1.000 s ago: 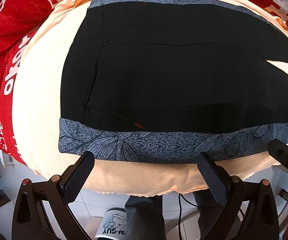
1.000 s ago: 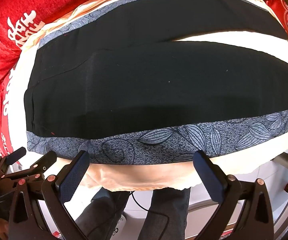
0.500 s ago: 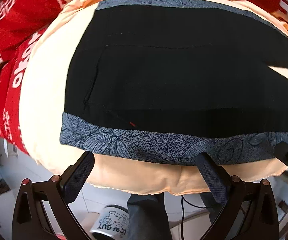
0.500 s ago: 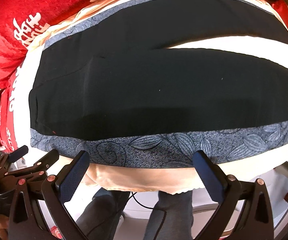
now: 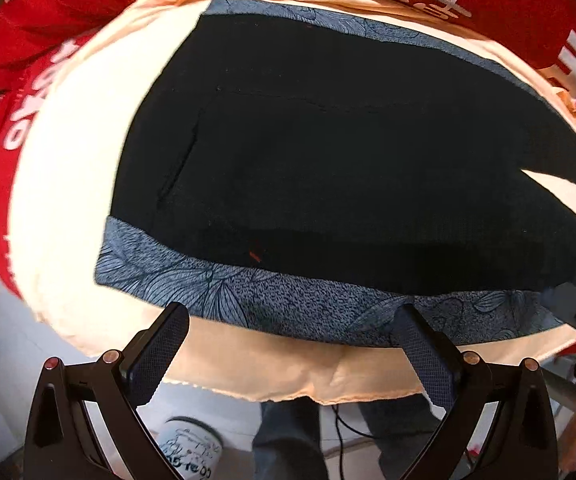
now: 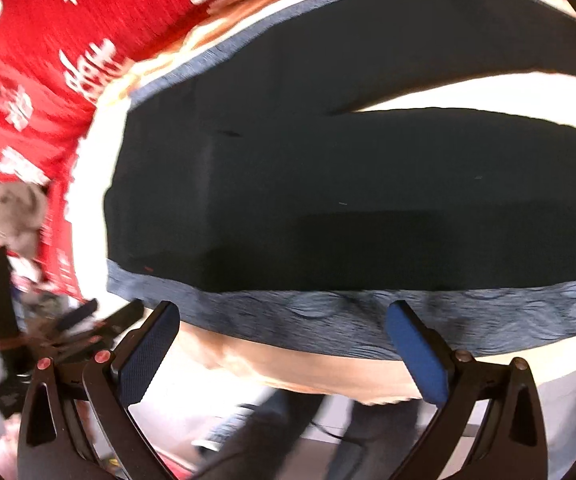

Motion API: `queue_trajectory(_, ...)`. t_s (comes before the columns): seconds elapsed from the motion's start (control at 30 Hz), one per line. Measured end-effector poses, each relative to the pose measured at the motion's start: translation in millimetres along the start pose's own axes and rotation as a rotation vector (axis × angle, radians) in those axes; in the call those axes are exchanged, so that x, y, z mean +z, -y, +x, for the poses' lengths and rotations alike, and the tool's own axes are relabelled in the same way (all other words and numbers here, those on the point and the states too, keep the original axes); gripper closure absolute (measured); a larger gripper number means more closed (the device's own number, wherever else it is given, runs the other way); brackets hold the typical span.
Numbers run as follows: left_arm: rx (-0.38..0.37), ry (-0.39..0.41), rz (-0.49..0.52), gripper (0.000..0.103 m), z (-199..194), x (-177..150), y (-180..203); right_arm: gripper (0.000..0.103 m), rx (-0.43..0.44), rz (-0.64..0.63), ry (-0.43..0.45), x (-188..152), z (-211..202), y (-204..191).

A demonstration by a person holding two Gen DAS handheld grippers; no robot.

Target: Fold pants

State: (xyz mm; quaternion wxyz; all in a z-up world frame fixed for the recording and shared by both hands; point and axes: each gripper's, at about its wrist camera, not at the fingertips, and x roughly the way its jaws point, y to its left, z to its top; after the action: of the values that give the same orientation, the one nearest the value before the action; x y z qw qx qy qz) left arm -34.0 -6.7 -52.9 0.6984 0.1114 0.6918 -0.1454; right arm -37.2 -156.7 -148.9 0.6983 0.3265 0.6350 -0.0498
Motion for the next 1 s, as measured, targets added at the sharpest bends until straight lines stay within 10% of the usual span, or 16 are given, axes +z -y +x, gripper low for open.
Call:
queue_trajectory(0.27,-0.195,0.056,-0.106,0.0,2.7,-10.1,-81.0,0.002,0.379,0.105,-0.041,-29.5,42.9,-22.2)
queue_trajectory(1.0,-0.46,-0.038,-0.22,0.0,53.3,-29.0,-104.8,0.016,0.623,0.445,-0.042,-65.6,142.2,13.3)
